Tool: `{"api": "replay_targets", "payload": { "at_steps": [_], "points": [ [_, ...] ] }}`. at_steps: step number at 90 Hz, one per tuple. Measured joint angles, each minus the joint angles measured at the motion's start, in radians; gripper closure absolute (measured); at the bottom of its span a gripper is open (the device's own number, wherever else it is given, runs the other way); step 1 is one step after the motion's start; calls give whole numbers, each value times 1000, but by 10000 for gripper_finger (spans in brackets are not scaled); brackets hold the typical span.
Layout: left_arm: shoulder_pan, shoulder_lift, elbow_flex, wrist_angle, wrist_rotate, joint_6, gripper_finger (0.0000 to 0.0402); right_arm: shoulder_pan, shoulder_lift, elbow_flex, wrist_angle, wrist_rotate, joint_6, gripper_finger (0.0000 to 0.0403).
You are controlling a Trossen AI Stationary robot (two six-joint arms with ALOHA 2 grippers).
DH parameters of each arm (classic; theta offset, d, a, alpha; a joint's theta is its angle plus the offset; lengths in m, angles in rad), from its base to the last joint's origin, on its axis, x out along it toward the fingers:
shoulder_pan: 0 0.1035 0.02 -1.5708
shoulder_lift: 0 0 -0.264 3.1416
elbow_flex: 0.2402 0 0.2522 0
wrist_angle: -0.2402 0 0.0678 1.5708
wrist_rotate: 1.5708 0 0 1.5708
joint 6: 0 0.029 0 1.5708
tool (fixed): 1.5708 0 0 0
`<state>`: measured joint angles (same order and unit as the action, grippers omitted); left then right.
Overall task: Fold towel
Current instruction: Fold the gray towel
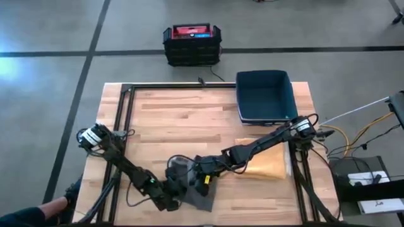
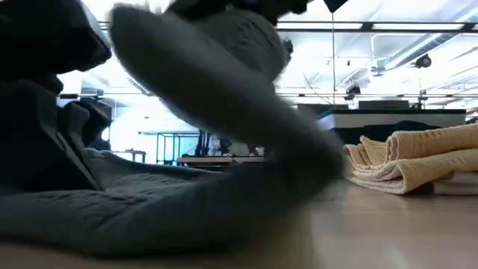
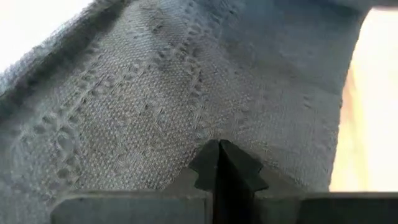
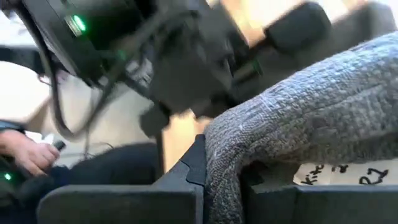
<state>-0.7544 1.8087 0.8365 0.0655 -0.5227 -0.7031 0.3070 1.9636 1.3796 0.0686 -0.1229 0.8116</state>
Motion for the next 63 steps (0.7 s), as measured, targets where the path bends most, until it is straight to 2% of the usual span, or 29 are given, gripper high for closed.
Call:
{"api": "replay_targets", "payload": {
  "at_steps": [9, 26, 40, 50, 63],
  "points": [
    [-20, -60, 60, -192, 8, -3, 402, 7, 0, 0, 16, 37, 0, 396],
    [-87, -186, 158, -582, 6, -103, 402, 7, 0, 0, 20, 75, 8, 396],
    [-165, -256, 120, -782, -37, -250, 402, 7, 0, 0, 21, 81, 8, 395],
    [-194, -273, -4, -725, -51, -356, 402, 7, 0, 0, 22, 126, 10, 395],
    [-203, -272, -178, -417, -54, -378, 402, 6, 0, 0, 27, 151, 28, 395]
  ]
}}
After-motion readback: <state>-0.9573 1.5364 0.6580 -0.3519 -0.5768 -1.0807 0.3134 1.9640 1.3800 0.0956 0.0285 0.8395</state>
